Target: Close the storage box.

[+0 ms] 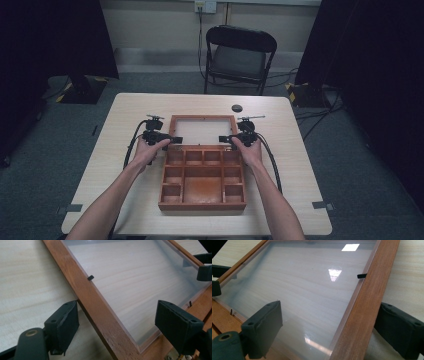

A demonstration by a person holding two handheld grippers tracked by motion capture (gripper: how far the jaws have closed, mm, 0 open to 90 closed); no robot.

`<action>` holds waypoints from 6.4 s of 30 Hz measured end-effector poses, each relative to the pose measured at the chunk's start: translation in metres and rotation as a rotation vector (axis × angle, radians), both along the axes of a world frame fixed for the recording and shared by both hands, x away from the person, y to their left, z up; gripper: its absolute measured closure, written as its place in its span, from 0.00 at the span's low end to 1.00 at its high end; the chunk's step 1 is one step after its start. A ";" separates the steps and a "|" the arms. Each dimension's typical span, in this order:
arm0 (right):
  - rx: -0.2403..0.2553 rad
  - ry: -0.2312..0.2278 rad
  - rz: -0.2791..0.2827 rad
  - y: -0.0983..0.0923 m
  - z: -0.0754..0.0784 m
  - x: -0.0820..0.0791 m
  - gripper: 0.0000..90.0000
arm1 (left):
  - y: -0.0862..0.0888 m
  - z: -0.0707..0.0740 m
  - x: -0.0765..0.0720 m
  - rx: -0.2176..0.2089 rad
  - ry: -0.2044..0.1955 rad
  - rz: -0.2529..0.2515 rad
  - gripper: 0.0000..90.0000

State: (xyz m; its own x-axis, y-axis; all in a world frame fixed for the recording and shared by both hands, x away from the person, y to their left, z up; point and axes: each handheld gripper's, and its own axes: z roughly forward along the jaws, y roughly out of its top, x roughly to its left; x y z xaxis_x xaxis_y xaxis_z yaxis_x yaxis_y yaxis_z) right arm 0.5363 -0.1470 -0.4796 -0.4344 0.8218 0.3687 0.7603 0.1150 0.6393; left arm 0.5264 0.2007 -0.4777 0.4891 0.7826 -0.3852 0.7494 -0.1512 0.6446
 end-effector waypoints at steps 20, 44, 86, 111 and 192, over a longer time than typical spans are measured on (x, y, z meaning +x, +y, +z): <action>0.042 -0.094 -0.040 -0.009 0.013 -0.005 0.28 | 0.000 0.011 -0.002 0.004 -0.051 -0.013 0.28; 0.066 -0.183 -0.014 -0.017 0.037 -0.013 0.31 | -0.004 0.034 -0.010 0.016 -0.176 -0.008 0.35; 0.143 -0.310 0.036 -0.033 0.063 -0.043 0.50 | 0.009 0.068 -0.036 -0.055 -0.295 -0.051 0.44; 0.079 -0.298 0.051 -0.028 0.079 -0.058 0.54 | 0.016 0.074 -0.057 -0.078 -0.340 -0.075 0.57; 0.022 -0.238 0.094 -0.052 0.083 -0.130 0.32 | 0.017 0.073 -0.118 -0.010 -0.319 -0.101 0.21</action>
